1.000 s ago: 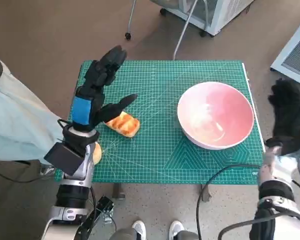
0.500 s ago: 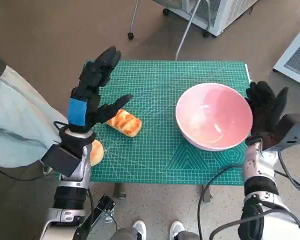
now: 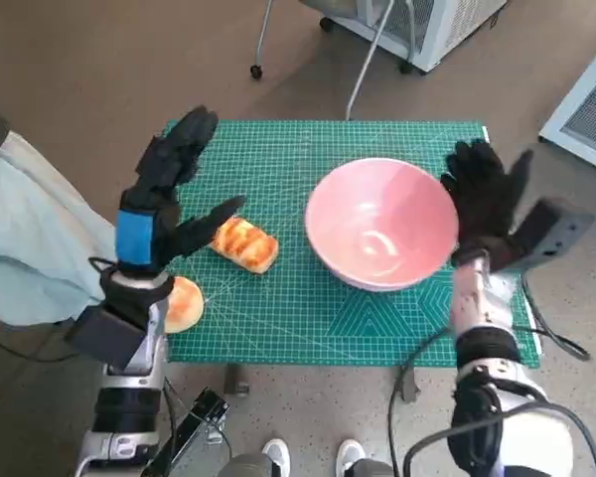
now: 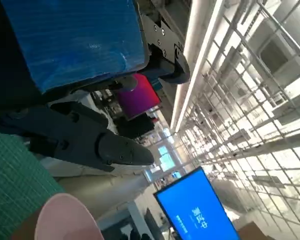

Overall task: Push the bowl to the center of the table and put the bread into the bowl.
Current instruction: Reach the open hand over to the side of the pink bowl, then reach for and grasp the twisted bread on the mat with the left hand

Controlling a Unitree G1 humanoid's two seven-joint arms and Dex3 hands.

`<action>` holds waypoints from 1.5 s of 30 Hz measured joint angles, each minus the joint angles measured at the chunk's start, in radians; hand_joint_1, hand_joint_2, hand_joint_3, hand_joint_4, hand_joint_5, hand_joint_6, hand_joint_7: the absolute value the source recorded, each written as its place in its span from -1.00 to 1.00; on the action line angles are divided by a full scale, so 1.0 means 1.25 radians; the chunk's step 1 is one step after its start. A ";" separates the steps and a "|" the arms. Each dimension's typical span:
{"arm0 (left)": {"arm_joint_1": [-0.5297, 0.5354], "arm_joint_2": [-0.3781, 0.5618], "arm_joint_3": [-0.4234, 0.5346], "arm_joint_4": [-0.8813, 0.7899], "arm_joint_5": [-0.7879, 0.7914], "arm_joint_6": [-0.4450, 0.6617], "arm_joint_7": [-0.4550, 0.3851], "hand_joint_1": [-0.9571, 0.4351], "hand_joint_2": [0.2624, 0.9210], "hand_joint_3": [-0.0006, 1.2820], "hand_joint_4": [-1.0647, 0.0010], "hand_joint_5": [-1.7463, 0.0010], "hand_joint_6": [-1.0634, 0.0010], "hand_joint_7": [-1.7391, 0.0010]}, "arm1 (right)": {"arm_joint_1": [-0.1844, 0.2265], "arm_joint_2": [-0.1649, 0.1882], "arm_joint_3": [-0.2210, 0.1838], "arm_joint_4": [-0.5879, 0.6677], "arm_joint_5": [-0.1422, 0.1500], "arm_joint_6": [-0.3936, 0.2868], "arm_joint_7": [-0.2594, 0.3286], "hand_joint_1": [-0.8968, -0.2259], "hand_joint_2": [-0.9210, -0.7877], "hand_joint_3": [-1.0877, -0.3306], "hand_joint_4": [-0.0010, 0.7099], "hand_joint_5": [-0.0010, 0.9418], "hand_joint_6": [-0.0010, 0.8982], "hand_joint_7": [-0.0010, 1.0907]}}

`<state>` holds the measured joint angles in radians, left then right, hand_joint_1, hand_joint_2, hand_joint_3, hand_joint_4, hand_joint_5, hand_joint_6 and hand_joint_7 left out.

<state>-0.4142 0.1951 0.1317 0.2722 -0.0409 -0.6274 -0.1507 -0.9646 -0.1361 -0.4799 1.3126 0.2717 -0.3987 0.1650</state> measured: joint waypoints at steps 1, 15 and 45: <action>0.003 0.000 0.001 -0.003 0.001 0.000 0.002 -0.09 1.00 -0.81 0.11 0.99 0.22 0.73 | -0.002 0.003 0.000 0.000 0.000 0.000 0.000 0.06 -1.00 -0.44 -0.74 -0.99 -1.00 -0.35; 0.038 0.014 0.016 -0.035 0.021 0.001 0.034 -0.05 1.00 -0.81 0.12 1.00 0.15 0.83 | -0.038 0.039 0.000 0.008 -0.004 0.016 -0.004 0.03 -1.00 -0.38 -0.69 -0.98 -1.00 -0.14; -0.084 0.343 -0.057 -0.008 0.218 0.119 -0.140 -0.05 0.91 -0.97 0.41 1.00 0.29 0.92 | -0.060 -0.030 0.129 -0.167 -0.047 -0.356 0.276 -0.24 -1.00 -0.15 -0.33 -0.93 -1.00 0.21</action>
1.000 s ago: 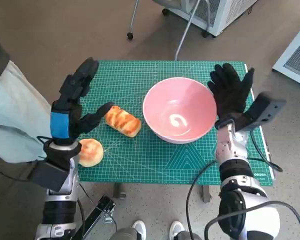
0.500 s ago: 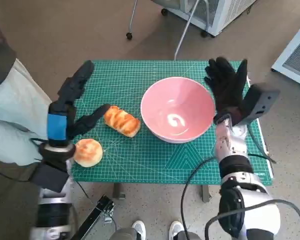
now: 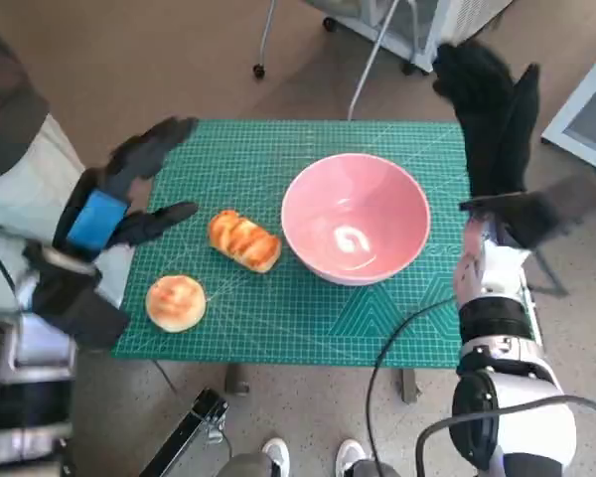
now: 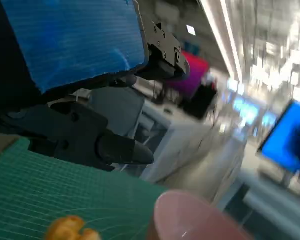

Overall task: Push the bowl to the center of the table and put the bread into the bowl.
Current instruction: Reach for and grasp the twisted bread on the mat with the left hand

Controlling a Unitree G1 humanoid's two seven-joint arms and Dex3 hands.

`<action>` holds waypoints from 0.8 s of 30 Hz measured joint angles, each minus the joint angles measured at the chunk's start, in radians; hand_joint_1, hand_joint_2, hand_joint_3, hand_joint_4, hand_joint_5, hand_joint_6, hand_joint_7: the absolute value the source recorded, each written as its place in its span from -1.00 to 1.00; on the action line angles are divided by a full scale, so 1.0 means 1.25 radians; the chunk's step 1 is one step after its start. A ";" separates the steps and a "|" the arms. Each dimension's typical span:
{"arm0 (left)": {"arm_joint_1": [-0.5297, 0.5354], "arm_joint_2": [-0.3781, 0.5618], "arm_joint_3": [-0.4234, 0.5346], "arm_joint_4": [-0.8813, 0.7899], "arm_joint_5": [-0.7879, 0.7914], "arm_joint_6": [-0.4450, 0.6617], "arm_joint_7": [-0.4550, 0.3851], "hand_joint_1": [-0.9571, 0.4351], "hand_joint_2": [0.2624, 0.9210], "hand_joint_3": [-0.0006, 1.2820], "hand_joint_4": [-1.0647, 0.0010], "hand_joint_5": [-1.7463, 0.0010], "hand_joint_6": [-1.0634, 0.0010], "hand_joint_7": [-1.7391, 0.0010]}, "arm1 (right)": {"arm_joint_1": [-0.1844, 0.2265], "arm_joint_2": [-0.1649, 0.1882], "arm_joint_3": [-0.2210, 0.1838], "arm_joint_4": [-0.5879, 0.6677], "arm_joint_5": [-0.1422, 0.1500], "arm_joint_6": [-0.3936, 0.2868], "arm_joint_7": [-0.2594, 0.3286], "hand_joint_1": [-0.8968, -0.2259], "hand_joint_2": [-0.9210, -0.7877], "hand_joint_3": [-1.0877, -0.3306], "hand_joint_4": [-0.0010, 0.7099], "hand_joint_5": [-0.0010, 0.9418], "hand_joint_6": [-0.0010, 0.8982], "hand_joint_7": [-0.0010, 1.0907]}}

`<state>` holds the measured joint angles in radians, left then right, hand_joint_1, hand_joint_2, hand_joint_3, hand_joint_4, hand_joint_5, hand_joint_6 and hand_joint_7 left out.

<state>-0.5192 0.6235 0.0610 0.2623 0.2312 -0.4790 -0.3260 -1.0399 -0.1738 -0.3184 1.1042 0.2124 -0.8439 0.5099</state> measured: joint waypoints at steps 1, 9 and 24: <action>-0.011 0.008 -0.009 0.000 0.004 0.009 -0.016 -0.04 0.91 -0.97 0.42 1.00 0.28 0.92 | 0.003 0.000 0.004 -0.016 0.010 -0.009 0.021 -0.24 -1.00 -0.14 -0.33 -0.93 -1.00 0.21; -0.099 0.051 -0.094 0.030 0.057 0.056 -0.122 0.05 0.79 -1.00 0.45 1.00 0.23 0.90 | 0.056 0.003 0.037 -0.131 0.063 -0.031 0.125 -0.40 -1.00 -0.04 -0.33 -0.93 -1.00 0.23; -0.222 0.060 -0.257 0.211 0.253 0.032 -0.127 0.01 0.74 -1.00 0.47 1.00 0.23 0.90 | 0.130 -0.001 0.082 -0.237 0.063 -0.042 0.132 -0.39 -1.00 -0.05 -0.33 -0.93 -1.00 0.15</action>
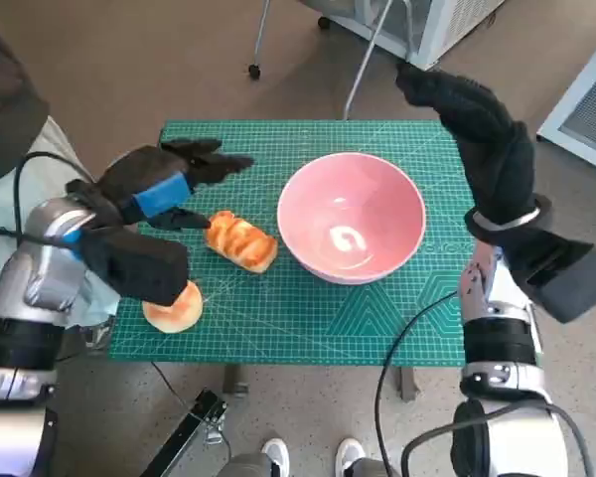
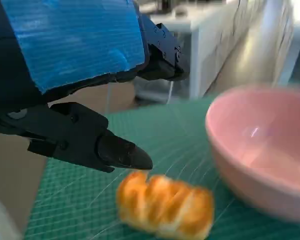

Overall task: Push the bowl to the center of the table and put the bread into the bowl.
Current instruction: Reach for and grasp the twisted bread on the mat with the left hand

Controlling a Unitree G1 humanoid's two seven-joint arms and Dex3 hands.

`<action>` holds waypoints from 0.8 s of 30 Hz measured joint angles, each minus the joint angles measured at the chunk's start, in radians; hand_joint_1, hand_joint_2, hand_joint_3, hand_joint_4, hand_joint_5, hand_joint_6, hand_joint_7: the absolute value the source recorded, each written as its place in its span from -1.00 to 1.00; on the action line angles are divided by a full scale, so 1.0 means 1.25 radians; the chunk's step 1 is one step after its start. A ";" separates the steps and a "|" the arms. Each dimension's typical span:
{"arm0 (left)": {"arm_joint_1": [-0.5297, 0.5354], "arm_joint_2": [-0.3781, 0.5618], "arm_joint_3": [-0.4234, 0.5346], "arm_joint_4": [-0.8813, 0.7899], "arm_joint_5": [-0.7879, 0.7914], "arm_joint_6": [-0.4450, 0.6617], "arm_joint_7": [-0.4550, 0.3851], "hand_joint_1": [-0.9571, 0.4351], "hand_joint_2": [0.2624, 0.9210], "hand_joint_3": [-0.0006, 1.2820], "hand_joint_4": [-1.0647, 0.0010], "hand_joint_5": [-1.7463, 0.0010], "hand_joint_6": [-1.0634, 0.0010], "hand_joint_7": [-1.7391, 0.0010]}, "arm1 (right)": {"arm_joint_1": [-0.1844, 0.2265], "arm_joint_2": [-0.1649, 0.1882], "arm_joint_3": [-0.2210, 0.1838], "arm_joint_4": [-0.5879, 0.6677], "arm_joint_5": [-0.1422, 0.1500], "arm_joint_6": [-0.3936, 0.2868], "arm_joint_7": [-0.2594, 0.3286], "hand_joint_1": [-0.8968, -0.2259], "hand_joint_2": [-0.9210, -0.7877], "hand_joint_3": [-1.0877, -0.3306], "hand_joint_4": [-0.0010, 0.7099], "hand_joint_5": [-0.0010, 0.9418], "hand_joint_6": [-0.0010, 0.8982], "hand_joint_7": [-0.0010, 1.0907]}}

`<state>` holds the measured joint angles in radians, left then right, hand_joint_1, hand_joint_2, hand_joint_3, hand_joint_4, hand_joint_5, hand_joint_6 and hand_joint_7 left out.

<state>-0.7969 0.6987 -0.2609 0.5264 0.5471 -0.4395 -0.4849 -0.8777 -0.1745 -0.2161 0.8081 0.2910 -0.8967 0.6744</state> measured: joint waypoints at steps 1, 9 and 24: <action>-0.009 -0.001 -0.010 0.016 0.008 -0.002 0.000 0.01 0.74 -1.00 0.47 1.00 0.23 0.90 | 0.002 0.000 0.001 -0.005 0.000 0.000 -0.002 -0.39 -1.00 -0.05 -0.33 -0.92 -1.00 0.15; -0.059 -0.016 -0.061 0.124 0.058 -0.011 0.016 0.05 0.73 -0.99 0.48 1.00 0.24 0.91 | 0.023 -0.001 0.011 -0.044 -0.001 0.001 -0.021 -0.39 -1.00 -0.06 -0.34 -0.92 -1.00 0.16; -0.102 -0.035 -0.108 0.223 0.068 -0.026 0.019 0.04 0.70 -1.00 0.44 0.99 0.20 0.90 | 0.045 -0.001 0.019 -0.072 0.017 0.007 -0.028 -0.37 -1.00 -0.05 -0.34 -0.92 -1.00 0.20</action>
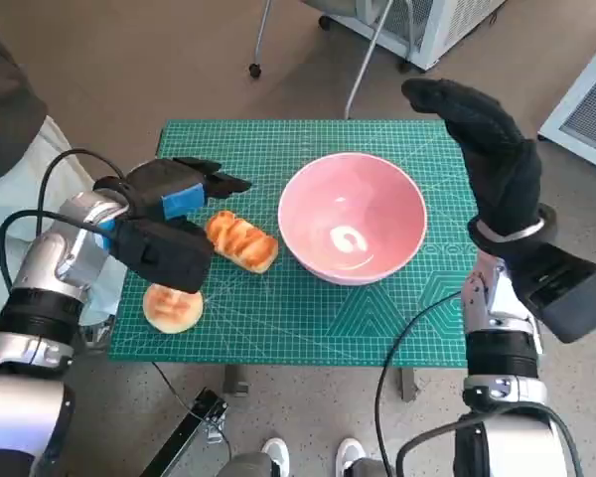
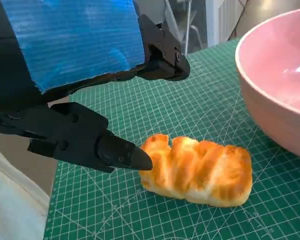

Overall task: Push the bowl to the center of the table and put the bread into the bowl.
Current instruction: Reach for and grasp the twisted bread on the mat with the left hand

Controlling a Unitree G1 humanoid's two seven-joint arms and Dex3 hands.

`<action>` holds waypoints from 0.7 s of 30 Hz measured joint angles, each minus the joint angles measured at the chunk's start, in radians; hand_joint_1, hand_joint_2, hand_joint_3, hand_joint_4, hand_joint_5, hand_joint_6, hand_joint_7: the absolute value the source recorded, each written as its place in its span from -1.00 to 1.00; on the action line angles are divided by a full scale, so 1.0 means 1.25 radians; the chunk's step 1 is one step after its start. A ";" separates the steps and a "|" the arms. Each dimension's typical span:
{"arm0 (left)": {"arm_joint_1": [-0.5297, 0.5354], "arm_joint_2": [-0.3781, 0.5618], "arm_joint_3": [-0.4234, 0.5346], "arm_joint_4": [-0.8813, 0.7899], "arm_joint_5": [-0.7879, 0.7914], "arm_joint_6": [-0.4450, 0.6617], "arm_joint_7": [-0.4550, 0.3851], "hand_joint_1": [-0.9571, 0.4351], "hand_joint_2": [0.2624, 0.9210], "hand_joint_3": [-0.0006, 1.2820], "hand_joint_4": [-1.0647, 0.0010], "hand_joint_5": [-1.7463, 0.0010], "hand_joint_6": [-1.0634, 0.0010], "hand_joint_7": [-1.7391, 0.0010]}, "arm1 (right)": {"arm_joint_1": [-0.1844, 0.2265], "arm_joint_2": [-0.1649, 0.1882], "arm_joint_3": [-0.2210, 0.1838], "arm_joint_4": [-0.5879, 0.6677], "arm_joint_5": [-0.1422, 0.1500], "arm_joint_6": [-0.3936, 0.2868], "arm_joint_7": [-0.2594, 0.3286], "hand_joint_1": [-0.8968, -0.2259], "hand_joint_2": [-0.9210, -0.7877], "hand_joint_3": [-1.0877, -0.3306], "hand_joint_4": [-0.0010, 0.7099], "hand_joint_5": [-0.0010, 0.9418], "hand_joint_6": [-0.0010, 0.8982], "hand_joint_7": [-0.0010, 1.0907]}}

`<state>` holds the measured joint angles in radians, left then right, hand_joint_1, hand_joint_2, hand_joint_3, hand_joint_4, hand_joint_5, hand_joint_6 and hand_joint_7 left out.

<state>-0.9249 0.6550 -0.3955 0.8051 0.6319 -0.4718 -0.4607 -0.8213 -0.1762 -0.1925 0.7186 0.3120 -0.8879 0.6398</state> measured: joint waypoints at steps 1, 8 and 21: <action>-0.002 -0.001 -0.002 0.005 0.000 0.001 0.000 0.03 0.70 -1.00 0.43 0.99 0.20 0.90 | 0.001 0.000 0.000 0.000 0.000 0.000 0.000 -0.36 -1.00 -0.05 -0.34 -0.92 -1.00 0.20; -0.022 -0.035 -0.033 0.059 0.013 0.018 -0.001 0.04 0.70 -1.00 0.42 0.99 0.18 0.89 | 0.004 0.001 0.001 -0.003 0.001 0.000 -0.003 -0.36 -1.00 -0.04 -0.34 -0.92 -1.00 0.20; -0.085 -0.122 -0.092 0.190 0.043 0.056 -0.010 0.16 0.69 -1.00 0.43 1.00 0.21 0.90 | 0.014 0.003 0.004 -0.011 0.001 0.000 -0.014 -0.39 -1.00 -0.03 -0.34 -0.92 -1.00 0.19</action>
<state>-1.0315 0.5022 -0.5109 1.0421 0.6854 -0.4017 -0.4731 -0.8034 -0.1728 -0.1880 0.7052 0.3130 -0.8875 0.6219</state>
